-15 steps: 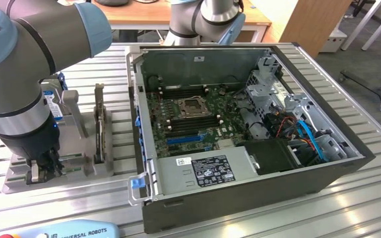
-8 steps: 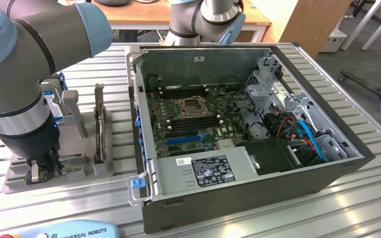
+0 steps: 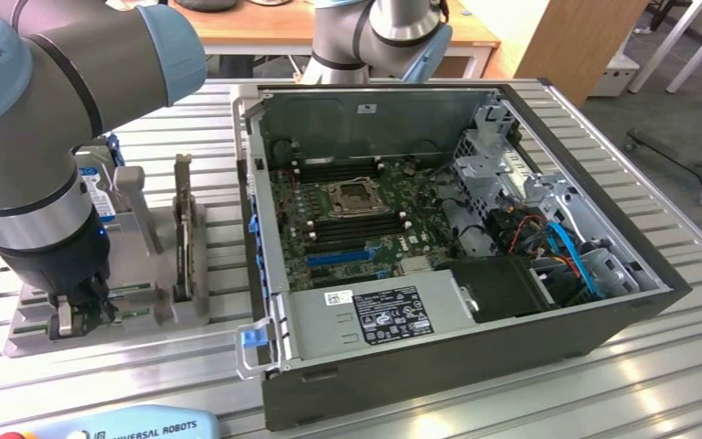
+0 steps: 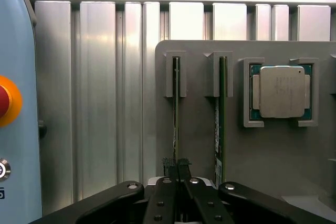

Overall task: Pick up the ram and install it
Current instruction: 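Pick up the ram and move it above insertion slot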

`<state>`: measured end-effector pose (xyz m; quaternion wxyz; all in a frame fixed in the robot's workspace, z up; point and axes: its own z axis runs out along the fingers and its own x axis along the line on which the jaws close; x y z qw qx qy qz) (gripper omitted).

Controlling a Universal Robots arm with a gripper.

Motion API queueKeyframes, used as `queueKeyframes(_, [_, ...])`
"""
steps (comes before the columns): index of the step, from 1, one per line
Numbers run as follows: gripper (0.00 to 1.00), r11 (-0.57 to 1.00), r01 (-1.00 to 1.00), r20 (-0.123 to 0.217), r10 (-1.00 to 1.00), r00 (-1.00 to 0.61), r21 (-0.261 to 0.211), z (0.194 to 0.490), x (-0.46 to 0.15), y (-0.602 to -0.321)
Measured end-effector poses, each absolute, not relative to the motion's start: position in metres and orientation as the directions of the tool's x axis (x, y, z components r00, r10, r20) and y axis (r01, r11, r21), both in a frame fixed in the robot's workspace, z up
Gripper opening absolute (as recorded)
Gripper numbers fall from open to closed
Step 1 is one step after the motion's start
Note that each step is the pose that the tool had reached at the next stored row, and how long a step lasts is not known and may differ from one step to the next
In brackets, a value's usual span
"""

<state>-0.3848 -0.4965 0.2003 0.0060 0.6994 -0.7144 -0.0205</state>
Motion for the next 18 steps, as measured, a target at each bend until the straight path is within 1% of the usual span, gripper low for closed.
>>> queueKeyframes(13, [0.11, 0.021, -0.999, -0.020, -1.000, -0.022, 0.038, 0.2006, -0.3848, -0.4965])
queueKeyframes(18, [0.11, 0.021, -0.999, -0.020, -1.000, -0.022, 0.038, 0.2081, -0.3848, -0.4965])
